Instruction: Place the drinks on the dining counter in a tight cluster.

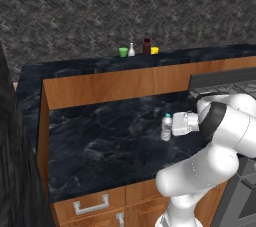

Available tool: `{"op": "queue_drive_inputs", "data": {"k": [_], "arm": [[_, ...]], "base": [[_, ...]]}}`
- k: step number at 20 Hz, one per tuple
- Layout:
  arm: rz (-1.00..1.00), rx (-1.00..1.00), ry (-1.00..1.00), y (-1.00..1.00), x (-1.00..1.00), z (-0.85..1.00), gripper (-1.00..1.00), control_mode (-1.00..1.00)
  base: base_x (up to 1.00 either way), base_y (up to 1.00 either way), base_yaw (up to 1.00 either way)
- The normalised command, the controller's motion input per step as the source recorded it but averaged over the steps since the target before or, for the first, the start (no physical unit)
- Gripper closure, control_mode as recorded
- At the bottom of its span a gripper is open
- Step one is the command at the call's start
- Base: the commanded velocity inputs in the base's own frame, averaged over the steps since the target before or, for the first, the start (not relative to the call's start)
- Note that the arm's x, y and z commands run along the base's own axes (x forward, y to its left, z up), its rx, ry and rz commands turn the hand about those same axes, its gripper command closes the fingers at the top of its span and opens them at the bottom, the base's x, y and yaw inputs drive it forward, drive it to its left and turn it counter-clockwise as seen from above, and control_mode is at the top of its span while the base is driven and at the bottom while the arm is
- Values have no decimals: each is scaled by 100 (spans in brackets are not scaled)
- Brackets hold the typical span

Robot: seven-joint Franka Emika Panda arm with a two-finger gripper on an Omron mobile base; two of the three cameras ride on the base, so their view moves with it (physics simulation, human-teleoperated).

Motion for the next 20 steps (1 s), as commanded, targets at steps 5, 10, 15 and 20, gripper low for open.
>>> {"op": "queue_drive_inputs", "data": {"k": [5, 10, 15, 20], "arm": [[-2, 1, 6, 1, -5, 17, 100, -100], [0, 1, 3, -7, -39, 57, 100, -100], [0, 0, -4, -9, -57, 46, 100, -100], [0, -3, -3, 0, -54, 35, 100, -100]], "base": [[0, 0, 0], [0, 0, 0], [0, 0, 0], [0, 0, 0]]}}
